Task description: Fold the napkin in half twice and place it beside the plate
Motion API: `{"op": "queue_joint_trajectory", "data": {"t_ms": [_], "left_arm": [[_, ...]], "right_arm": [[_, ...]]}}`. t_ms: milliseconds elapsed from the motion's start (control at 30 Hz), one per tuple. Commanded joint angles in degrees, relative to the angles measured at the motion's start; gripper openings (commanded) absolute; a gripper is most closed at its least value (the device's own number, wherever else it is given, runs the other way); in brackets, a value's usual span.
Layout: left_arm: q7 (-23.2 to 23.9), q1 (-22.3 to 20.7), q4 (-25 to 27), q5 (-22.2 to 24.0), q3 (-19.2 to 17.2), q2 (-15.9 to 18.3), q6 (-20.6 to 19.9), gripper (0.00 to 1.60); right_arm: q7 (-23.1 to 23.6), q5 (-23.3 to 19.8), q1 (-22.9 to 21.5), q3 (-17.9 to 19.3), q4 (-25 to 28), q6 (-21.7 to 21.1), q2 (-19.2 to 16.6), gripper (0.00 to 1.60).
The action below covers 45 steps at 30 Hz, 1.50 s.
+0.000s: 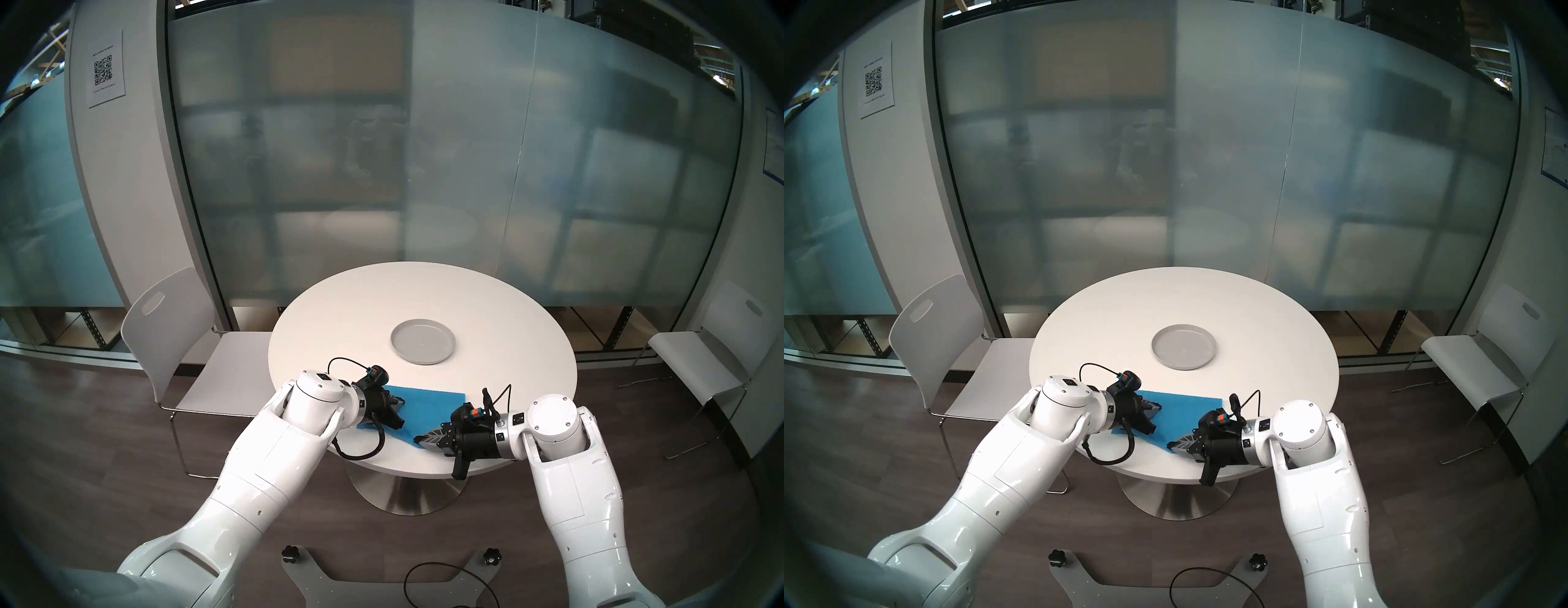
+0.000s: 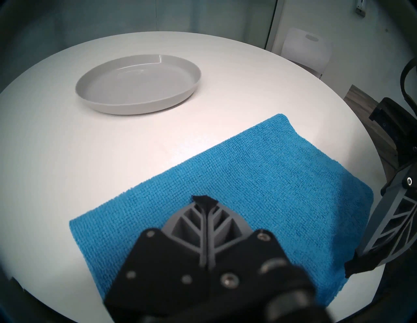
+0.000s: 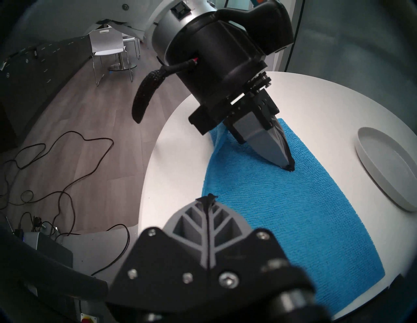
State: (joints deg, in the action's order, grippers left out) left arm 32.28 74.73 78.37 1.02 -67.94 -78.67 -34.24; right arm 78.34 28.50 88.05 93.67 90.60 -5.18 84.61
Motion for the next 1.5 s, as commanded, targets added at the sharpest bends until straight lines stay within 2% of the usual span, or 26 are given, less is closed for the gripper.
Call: {"op": "queue_joint_trajectory", "data": {"t_ms": [0, 133, 267, 800, 1033, 1467], "left_arm": [[-0.13, -0.38, 0.27, -0.13, 0.01, -0.11, -0.27, 0.0], [0.03, -0.35, 0.32, -0.18, 0.07, -0.08, -0.29, 0.0], [0.06, -0.15, 0.52, -0.21, 0.09, -0.14, -0.23, 0.0], [0.13, 1.14, 2.8, -0.47, -0.1, 0.11, -1.13, 0.0], [0.07, 1.6, 3.18, -0.69, -0.09, 0.0, -1.22, 0.0], [-0.19, 1.78, 3.33, -1.24, 0.01, -0.38, -1.39, 0.0]], "right_arm": [[1.24, -1.01, 1.13, 0.13, 3.86, -0.28, 0.26, 0.0], [-0.6, -1.18, 1.41, 1.21, 4.49, 0.48, 1.27, 0.0], [-2.34, -1.39, -0.1, 1.26, 2.46, 1.27, 2.88, 0.0], [-6.51, -0.3, -4.31, -1.77, -4.9, 4.17, 5.1, 0.0], [-6.49, -0.6, -5.46, -2.83, -6.24, 4.52, 5.68, 0.0], [-4.23, -0.51, -4.59, -5.26, -6.11, 4.39, 5.74, 0.0]]}}
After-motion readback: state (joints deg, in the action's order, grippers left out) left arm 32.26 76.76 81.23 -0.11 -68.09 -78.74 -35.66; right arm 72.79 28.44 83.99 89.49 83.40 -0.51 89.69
